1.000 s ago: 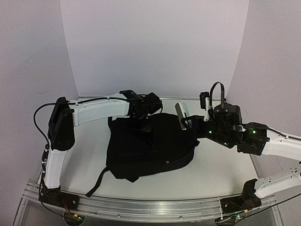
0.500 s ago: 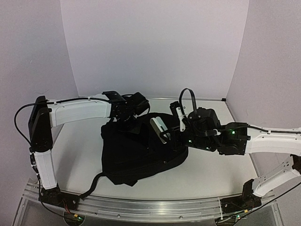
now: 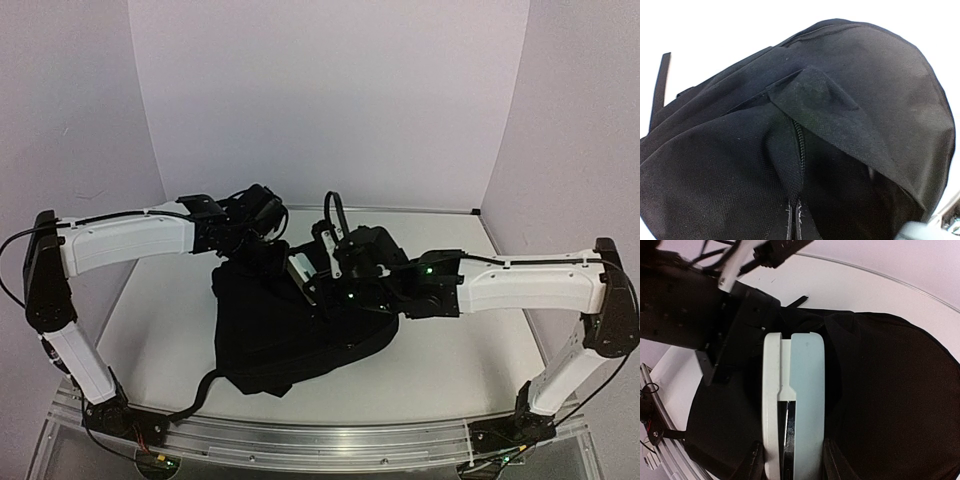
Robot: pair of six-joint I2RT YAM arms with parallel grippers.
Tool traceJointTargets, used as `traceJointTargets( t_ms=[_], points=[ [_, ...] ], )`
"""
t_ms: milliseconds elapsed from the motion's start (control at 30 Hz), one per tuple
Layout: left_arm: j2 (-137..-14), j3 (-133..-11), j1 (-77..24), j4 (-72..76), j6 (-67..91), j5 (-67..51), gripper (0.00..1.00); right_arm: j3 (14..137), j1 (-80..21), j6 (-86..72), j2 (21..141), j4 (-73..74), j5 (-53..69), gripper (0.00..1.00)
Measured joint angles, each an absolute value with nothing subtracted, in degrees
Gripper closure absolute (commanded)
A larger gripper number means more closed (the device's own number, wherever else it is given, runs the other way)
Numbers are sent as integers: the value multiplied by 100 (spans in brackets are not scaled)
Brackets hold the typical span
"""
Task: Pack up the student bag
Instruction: Place the stationery in the student bag.
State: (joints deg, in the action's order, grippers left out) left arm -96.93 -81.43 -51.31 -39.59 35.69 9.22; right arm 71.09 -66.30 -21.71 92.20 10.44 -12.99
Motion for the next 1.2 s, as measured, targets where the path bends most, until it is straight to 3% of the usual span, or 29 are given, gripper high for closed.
traceJointTargets(
  t_ms=[333, 800, 1200],
  points=[
    [-9444, -7934, -5009, -3744, 3474, 682, 100, 8010, -6450, -2001, 10094, 1572, -1257, 89],
    [-9288, -7905, -4949, -3665, 3232, 349, 100, 8031, -6165, -1140, 10318, 1905, -779, 94],
    [-9286, -7905, -4825, -3529, 3147, -92, 100, 8031, -6015, -301, 10447, 1263, -316, 90]
  ],
)
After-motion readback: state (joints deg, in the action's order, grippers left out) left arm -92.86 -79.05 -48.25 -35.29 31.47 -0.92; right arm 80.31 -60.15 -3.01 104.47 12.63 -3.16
